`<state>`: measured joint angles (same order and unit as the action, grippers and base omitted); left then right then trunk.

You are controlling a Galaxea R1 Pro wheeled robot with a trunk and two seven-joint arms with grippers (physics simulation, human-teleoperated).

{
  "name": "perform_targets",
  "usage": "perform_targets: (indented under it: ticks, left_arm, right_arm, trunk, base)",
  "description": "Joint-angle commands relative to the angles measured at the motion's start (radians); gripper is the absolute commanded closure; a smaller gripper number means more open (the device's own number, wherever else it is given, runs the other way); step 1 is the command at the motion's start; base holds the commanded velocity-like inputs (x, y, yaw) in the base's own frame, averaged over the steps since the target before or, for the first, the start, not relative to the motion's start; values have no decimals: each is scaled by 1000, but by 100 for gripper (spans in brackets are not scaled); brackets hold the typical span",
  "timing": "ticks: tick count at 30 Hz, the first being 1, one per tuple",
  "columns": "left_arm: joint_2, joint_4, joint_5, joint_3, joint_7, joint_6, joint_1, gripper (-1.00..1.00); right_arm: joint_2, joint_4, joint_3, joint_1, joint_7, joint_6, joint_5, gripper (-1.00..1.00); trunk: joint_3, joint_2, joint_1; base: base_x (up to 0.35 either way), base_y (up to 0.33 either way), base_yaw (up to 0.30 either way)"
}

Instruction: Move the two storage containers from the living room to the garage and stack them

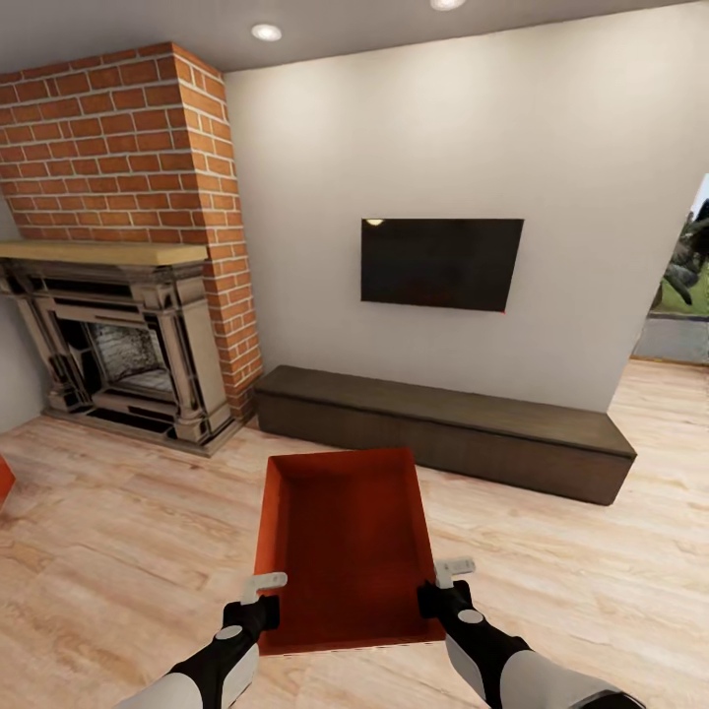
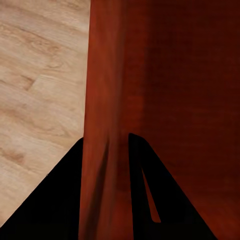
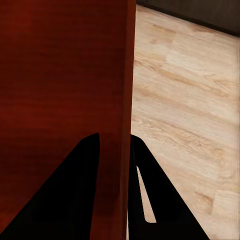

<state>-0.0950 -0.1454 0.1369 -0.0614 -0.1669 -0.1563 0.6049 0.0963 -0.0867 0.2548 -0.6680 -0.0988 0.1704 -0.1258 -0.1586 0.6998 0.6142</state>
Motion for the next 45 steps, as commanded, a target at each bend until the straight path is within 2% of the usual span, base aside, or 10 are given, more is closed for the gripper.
perform_targets:
  ticks: [1, 11, 32, 45]
  left_arm:
    - [0, 3, 55, 65, -35, -4, 1, 100]
    - [0, 4, 60, 65, -34, -3, 1, 100]
    - [0, 3, 60, 65, -34, -4, 1, 100]
    - [0, 4, 61, 65, -34, -5, 1, 100]
  right_arm:
    - [2, -83, -60, -1, -1, 1, 2, 100]
    - [2, -83, -60, -1, -1, 1, 2, 100]
    - [0, -83, -60, -1, -1, 1, 2, 100]
    - [1, -83, -60, -1, -1, 1, 2, 100]
  trunk:
    - [-1, 1, 1]
    - [0, 1, 1]
    - [20, 1, 1]
    - [32, 1, 1]
  base:
    - [285, 0, -18]
    - [314, 0, -39]
    - [321, 0, -196]
    - [17, 0, -201]
